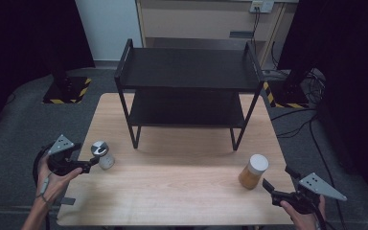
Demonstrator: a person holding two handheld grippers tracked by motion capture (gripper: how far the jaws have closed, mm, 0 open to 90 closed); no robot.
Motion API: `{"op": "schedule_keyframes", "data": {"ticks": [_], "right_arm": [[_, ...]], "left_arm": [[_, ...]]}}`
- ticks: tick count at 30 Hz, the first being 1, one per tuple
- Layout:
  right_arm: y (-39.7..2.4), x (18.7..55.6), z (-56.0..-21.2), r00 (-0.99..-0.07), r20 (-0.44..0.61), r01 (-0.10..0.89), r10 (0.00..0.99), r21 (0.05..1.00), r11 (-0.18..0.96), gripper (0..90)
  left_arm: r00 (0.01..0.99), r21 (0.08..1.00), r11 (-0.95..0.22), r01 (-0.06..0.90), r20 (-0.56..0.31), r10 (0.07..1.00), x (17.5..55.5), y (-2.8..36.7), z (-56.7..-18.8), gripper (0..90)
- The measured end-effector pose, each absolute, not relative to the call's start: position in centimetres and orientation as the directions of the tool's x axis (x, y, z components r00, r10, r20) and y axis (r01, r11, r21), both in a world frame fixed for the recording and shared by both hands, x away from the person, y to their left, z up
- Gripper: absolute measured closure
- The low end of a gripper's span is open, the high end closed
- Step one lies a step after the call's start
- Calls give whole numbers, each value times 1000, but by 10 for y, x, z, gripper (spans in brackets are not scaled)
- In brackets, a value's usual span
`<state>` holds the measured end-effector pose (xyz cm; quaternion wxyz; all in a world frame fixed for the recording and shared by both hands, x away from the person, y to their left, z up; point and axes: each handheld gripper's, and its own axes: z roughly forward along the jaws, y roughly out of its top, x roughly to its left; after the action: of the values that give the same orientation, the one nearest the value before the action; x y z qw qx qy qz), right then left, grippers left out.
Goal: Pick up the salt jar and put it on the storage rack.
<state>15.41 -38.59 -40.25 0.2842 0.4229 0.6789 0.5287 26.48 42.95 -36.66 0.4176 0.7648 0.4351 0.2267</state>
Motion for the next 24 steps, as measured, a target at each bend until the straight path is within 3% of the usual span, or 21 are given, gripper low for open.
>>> {"op": "schedule_keyframes", "data": {"ticks": [15,19,22,24], "right_arm": [[-386,154,-403,-478,65,279,876,957,81,20],[-386,154,-403,-476,65,279,877,957,80,20],[-386,154,-403,-475,66,280,877,957,80,21],[-386,154,-403,-474,68,286,878,955,80,21]], "left_arm": [[525,803,-296,518,-25,851,296,415,-382,58],[530,796,-309,520,-18,848,302,410,-384,134],[530,805,-274,527,-60,846,306,414,-389,192],[524,817,-261,514,-59,850,304,415,-391,275]]}}
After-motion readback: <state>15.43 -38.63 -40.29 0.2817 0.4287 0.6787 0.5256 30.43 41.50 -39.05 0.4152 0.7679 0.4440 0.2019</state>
